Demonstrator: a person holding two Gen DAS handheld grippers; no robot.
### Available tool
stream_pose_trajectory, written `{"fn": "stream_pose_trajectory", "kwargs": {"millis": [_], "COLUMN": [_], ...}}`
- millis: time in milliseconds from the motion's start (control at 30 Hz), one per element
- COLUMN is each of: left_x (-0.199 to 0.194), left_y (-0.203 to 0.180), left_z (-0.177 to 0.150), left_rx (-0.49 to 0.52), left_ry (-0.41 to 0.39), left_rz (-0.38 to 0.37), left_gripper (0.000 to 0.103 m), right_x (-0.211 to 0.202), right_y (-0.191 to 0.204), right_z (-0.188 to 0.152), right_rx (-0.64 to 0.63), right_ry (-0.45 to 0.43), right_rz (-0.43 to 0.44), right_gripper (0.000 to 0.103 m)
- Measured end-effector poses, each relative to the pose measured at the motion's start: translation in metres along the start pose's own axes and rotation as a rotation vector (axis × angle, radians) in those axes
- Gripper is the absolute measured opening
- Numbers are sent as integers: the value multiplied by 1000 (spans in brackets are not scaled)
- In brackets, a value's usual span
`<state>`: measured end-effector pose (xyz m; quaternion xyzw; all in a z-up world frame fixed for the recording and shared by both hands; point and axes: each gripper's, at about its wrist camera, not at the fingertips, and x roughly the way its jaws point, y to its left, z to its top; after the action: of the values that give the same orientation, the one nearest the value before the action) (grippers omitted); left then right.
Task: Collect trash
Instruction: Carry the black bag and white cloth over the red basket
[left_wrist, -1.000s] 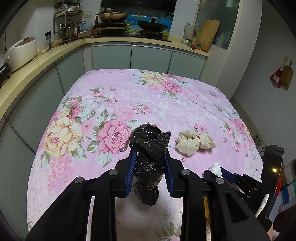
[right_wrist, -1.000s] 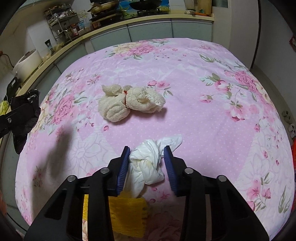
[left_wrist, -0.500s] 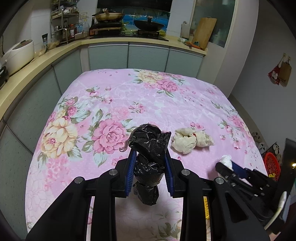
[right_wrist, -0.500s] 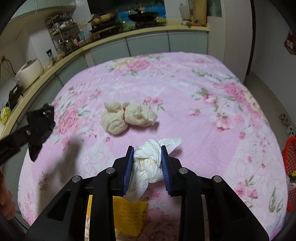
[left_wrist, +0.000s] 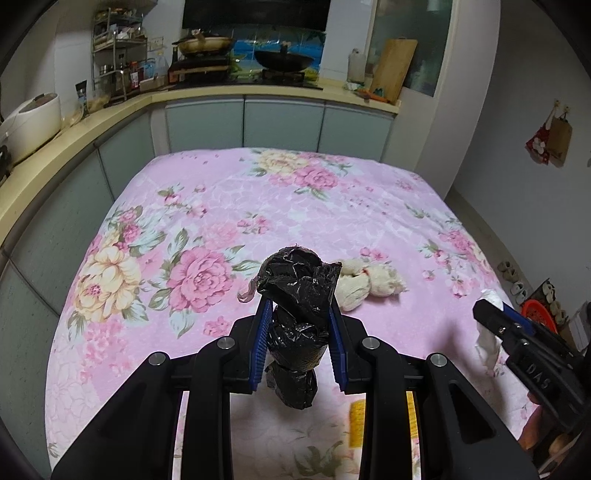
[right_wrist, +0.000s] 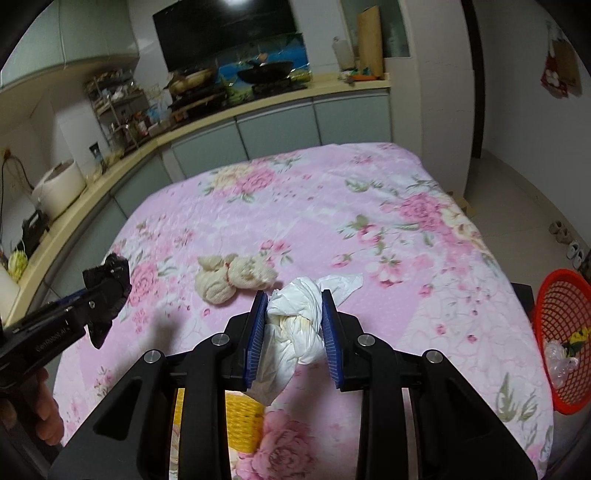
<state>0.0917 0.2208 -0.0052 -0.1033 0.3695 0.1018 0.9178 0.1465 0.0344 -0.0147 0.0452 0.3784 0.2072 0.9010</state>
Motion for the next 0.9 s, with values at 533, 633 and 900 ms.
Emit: {"fn": "stream_pose_trajectory", "kwargs": {"millis": [533,633,900], "left_x": [-21,-20,-14], "left_y": [-63,-80,-109], "left_z": [-12,-15,-21], "left_rx": [80,112,154], "left_ry": [-111,-98,-66], "left_rz": [-1,2,-22], "left_gripper": [27,27,27], "right_x": [-57,-66,-76], "right_y": [-40,-47,-68], "right_z": [-8,-9,-9], "right_rx": [46,49,91], "right_ry": [-143,-156,-166], "right_rz": [-41,-42,-40], "right_gripper": [29,29,29]}}
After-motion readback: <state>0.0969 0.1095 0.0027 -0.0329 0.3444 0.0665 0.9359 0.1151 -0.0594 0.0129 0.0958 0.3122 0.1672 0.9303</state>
